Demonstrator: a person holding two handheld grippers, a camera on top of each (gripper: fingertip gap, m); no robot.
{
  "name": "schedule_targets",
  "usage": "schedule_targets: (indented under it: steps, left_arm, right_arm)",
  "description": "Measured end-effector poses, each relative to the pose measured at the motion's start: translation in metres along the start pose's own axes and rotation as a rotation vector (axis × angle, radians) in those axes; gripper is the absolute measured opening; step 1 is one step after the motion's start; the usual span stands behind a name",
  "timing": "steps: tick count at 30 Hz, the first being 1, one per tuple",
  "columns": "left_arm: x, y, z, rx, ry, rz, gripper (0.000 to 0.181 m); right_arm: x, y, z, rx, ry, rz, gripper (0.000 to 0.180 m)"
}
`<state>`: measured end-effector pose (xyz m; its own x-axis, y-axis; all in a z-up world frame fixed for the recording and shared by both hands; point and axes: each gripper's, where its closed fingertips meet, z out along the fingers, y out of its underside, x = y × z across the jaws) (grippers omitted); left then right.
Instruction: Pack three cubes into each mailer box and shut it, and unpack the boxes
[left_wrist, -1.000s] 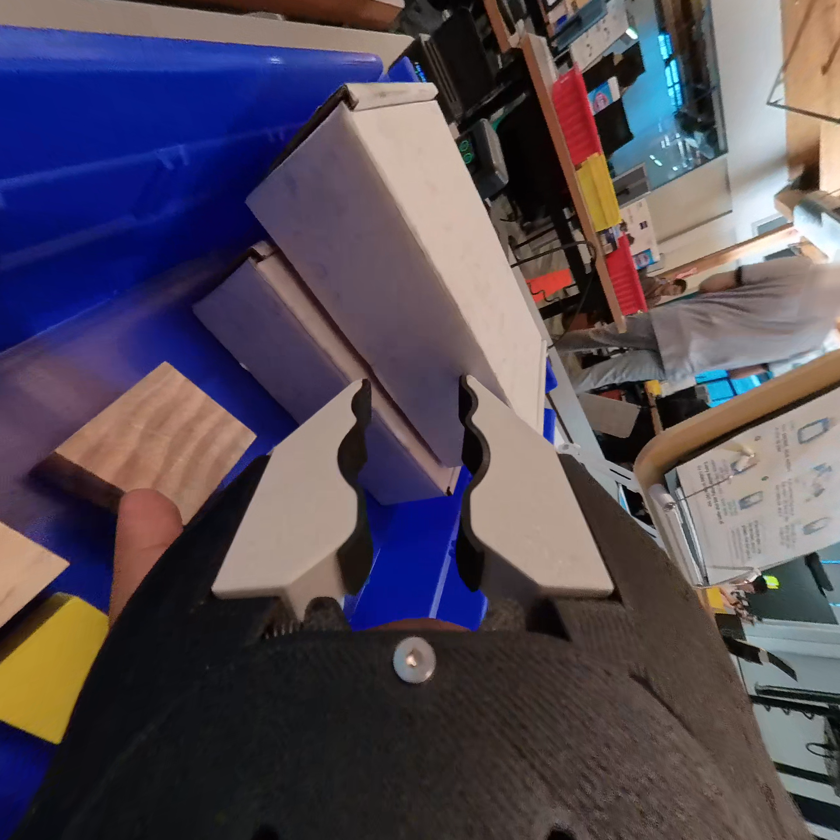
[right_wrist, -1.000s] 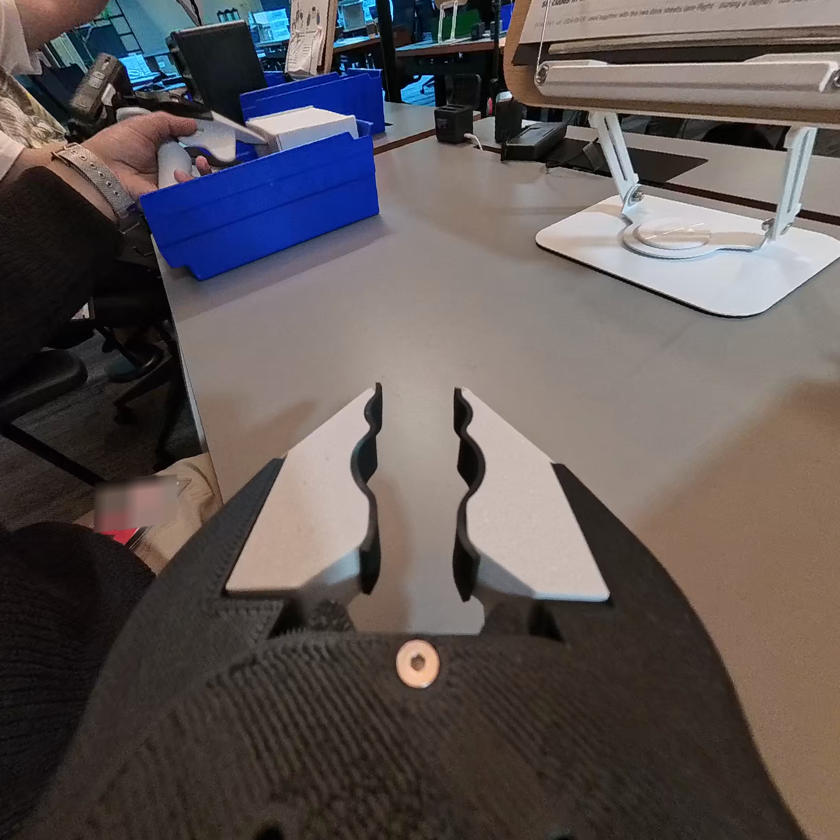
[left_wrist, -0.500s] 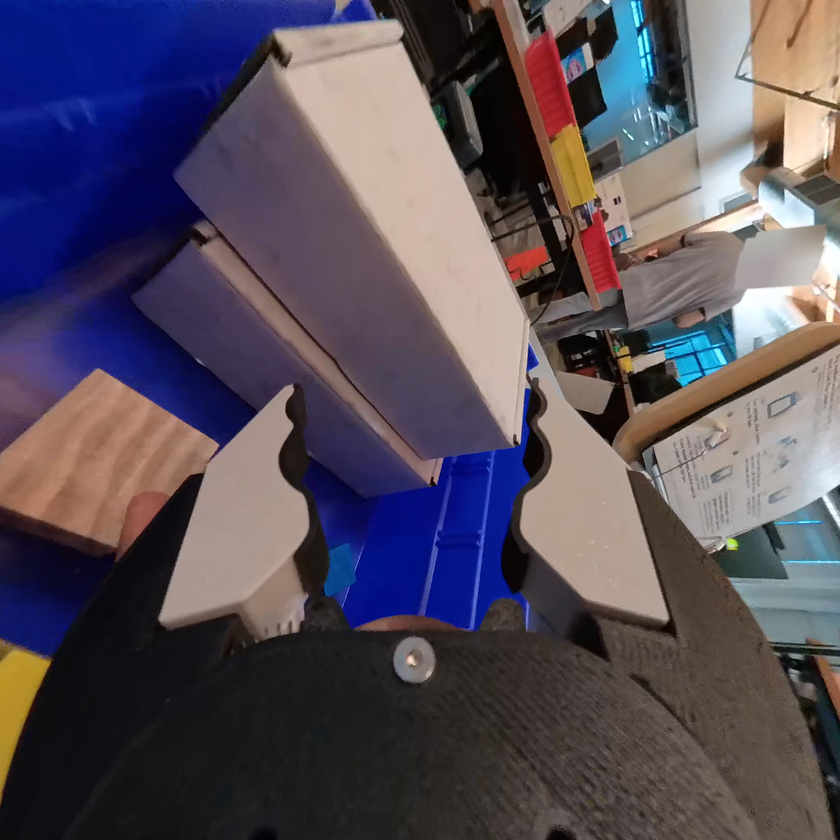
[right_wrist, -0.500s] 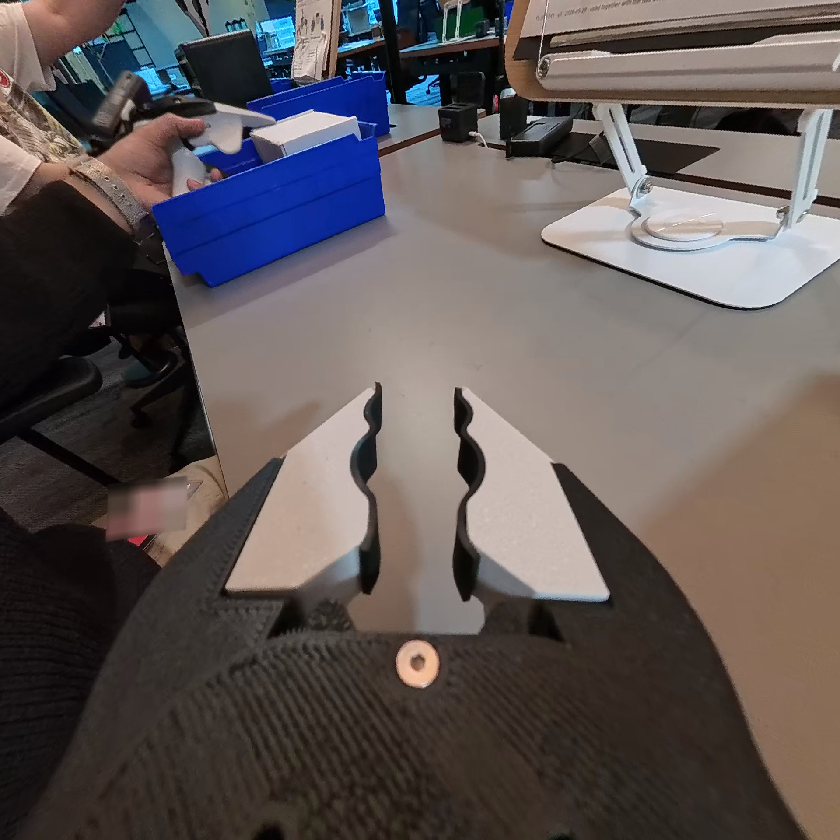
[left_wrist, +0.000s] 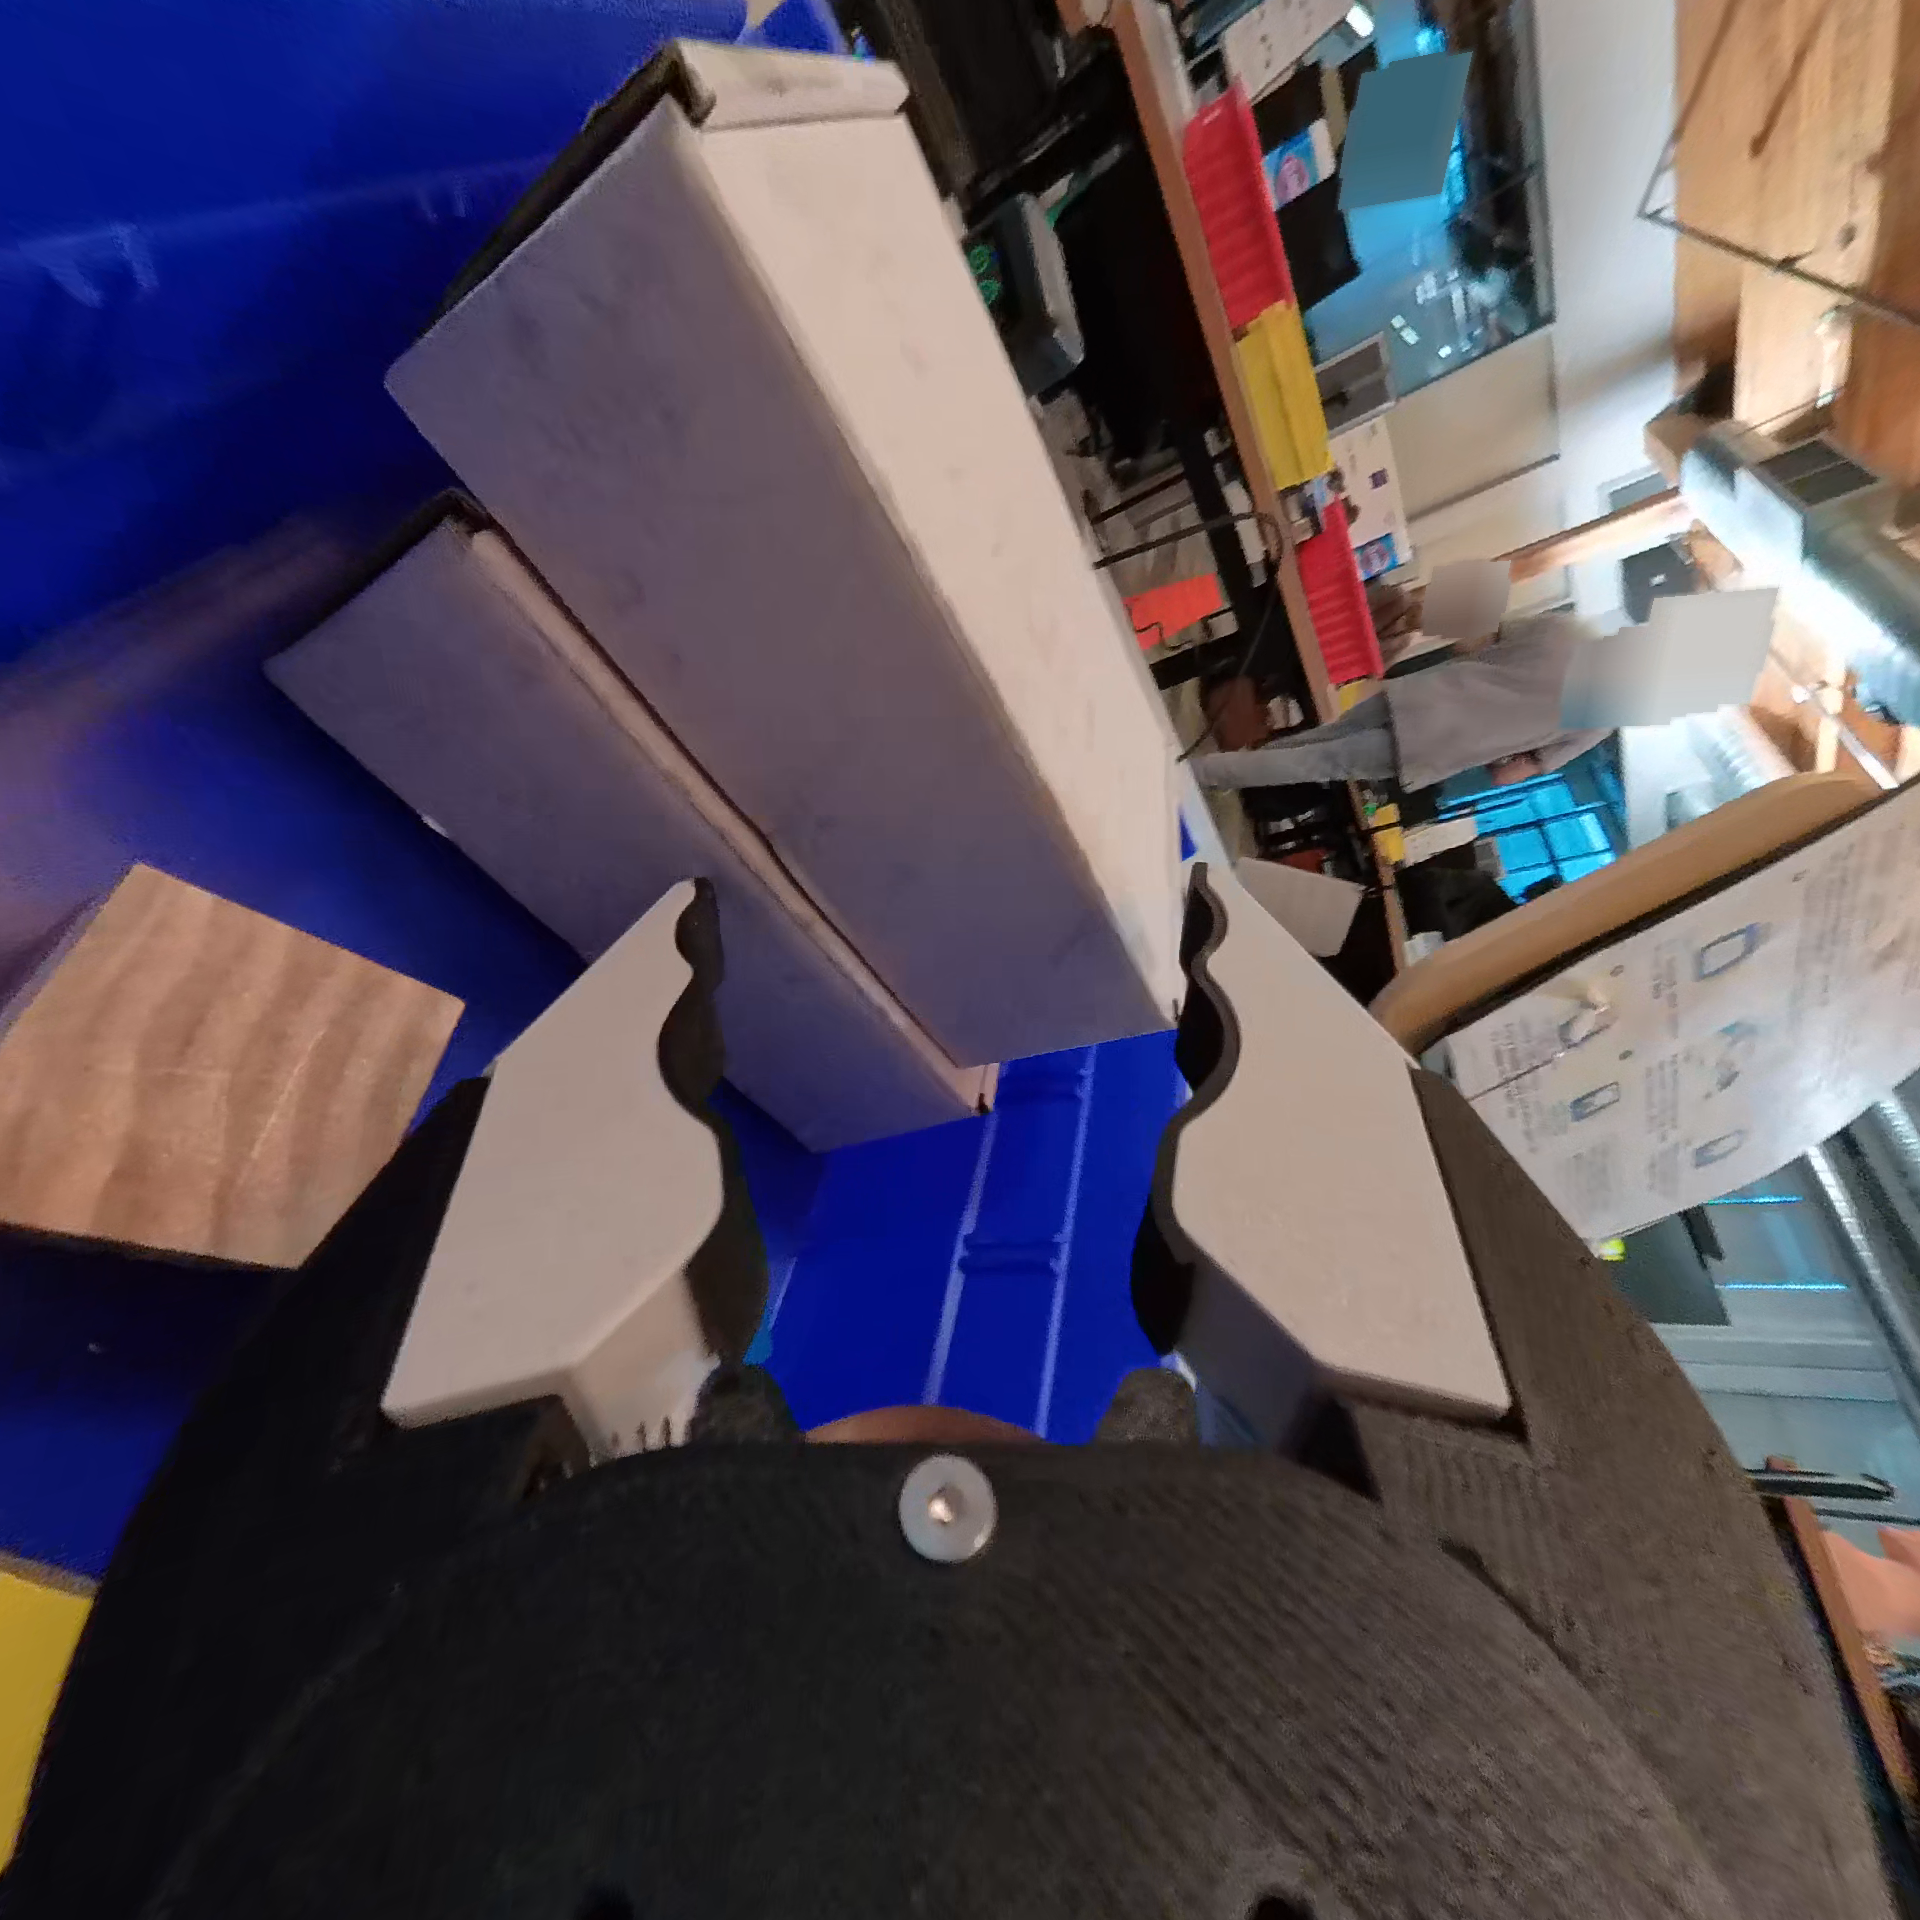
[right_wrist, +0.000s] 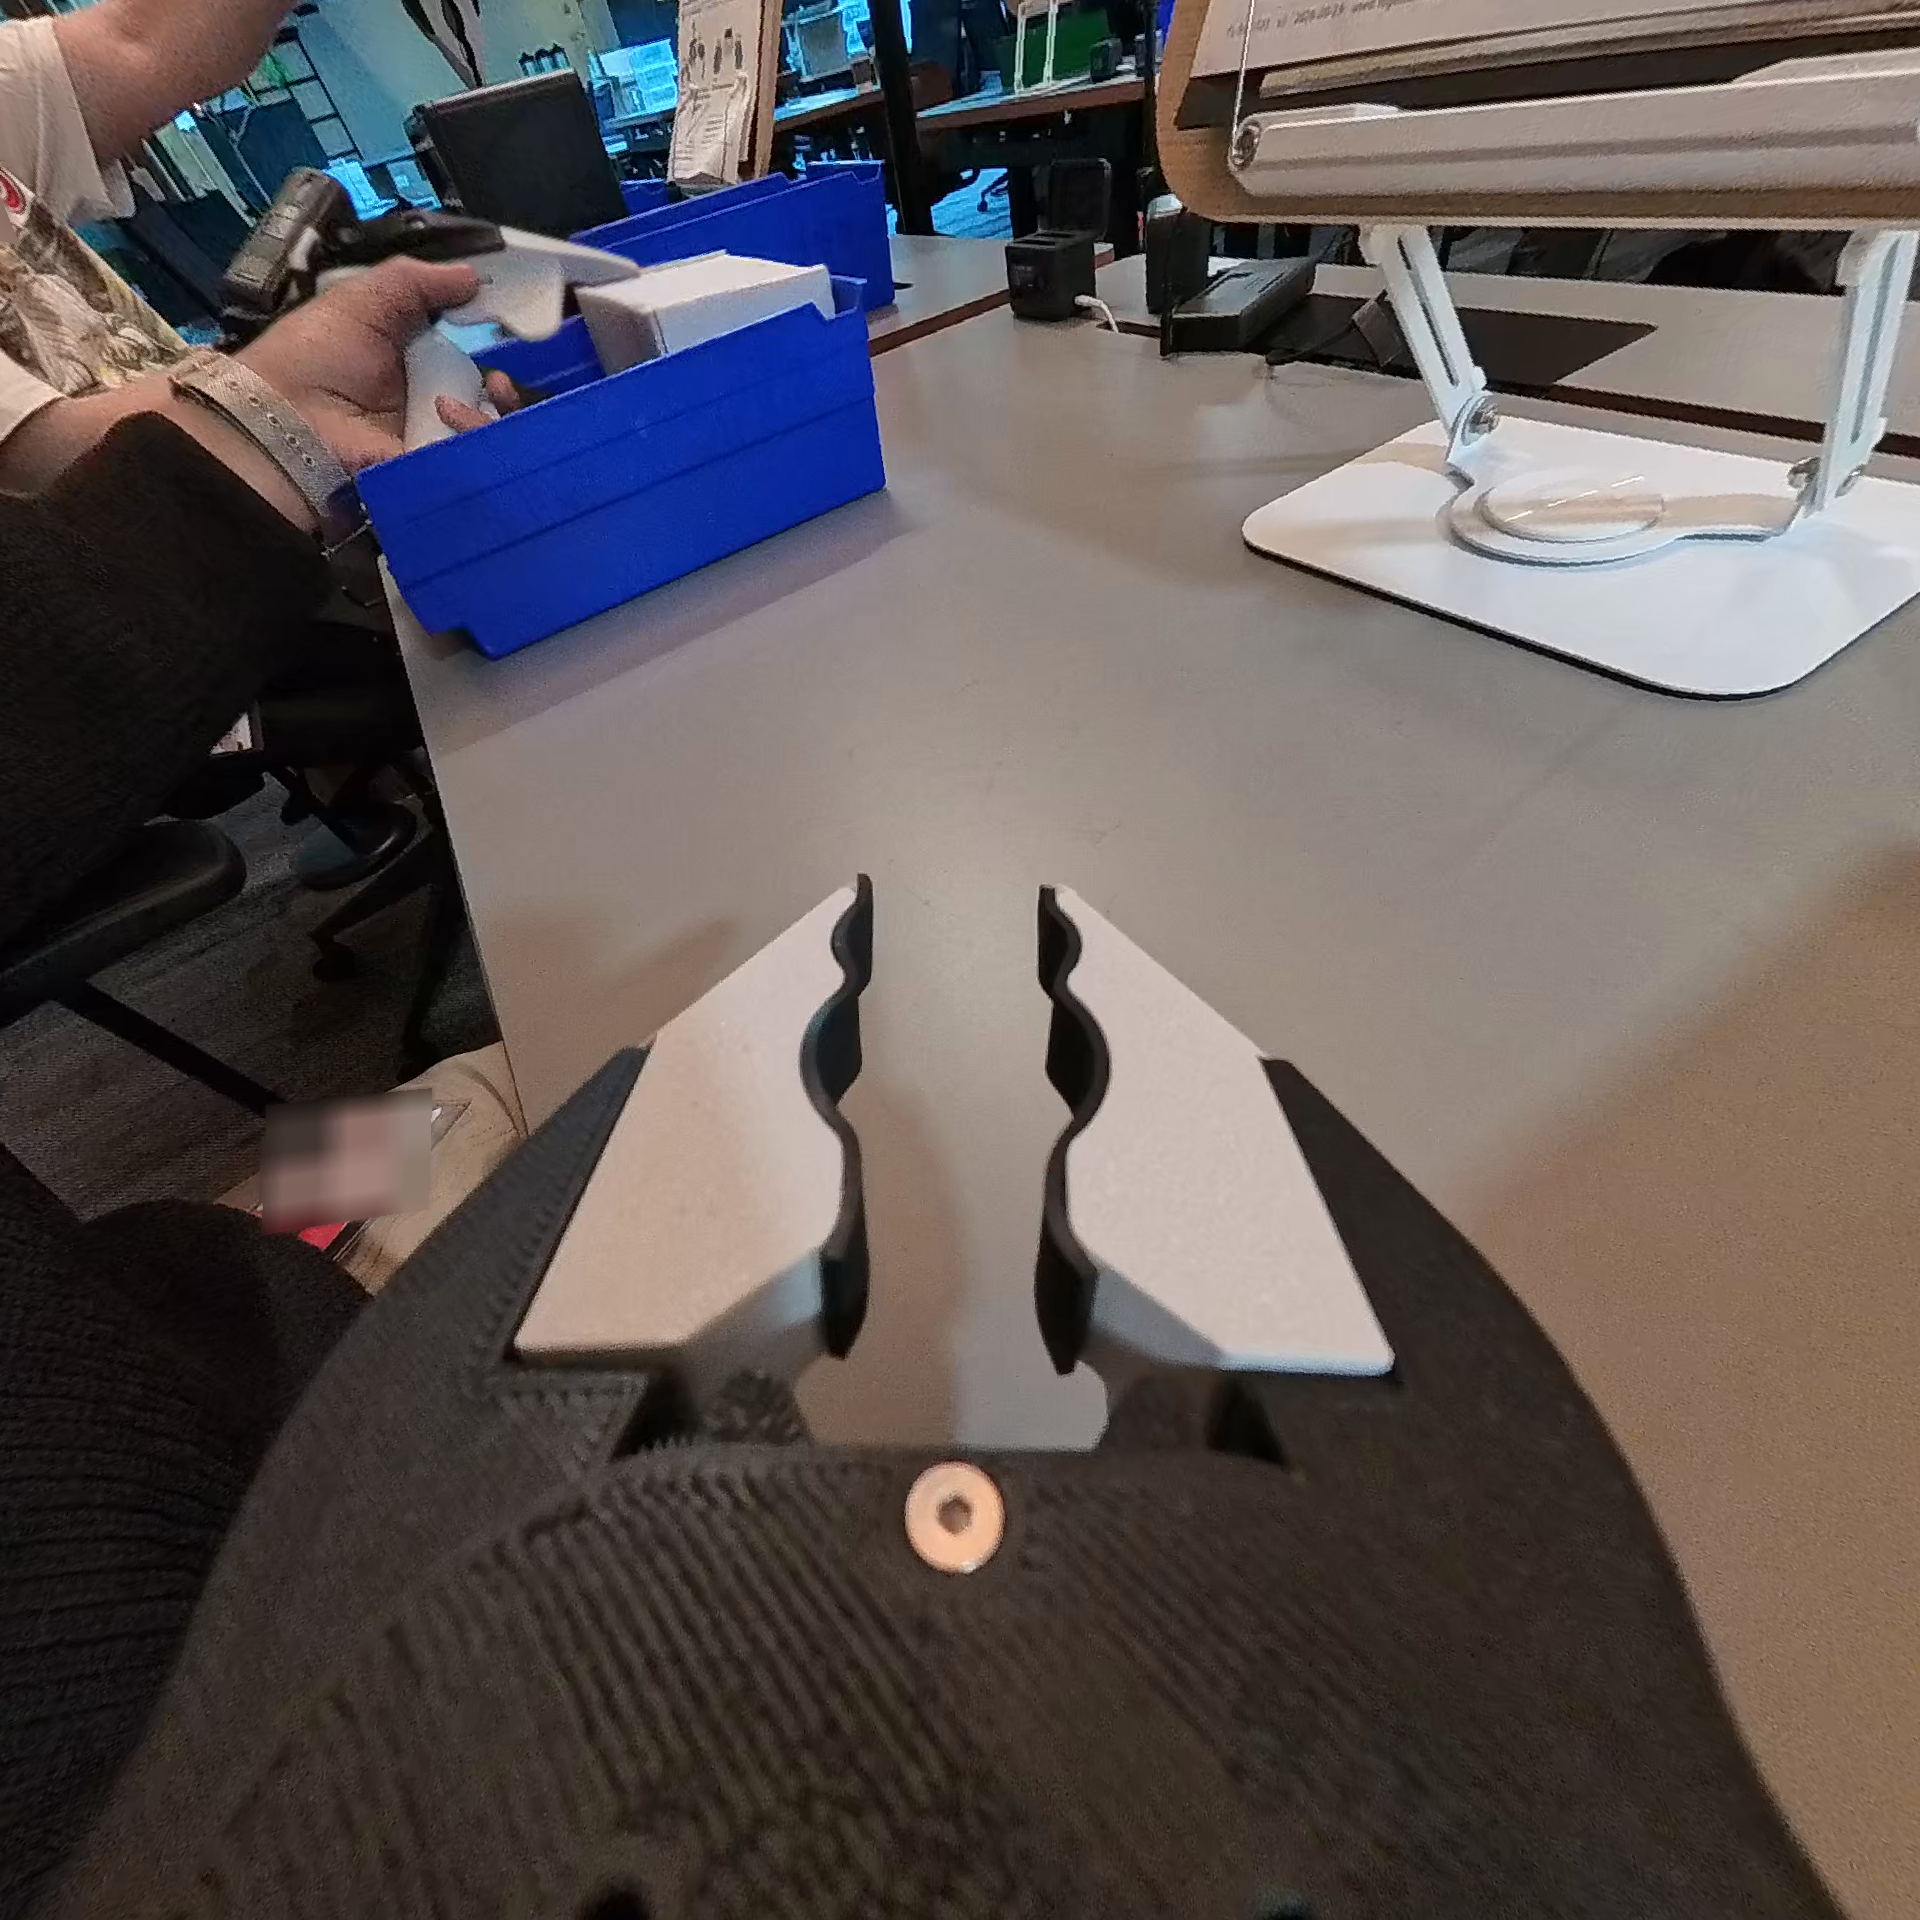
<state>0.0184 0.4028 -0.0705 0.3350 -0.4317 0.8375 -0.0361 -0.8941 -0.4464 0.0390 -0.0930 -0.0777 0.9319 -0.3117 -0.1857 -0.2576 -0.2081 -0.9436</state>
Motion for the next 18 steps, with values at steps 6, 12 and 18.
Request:
schedule_targets:
  steps: [6,12,18]
  left_arm:
    - [0.009,-0.005,-0.002,0.031,0.059,-0.013,0.086]
    - [0.024,-0.011,-0.006,0.061,0.103,0.007,0.090]
    - [0.008,0.002,0.001,-0.002,0.053,0.003,0.083]
  right_arm:
    - [-0.001,0.000,0.000,-0.001,-0.001,-0.003,0.031]
    - [-0.002,0.000,-0.001,0.000,-0.002,-0.007,0.030]
    - [-0.002,0.000,-0.001,-0.001,-0.005,-0.007,0.031]
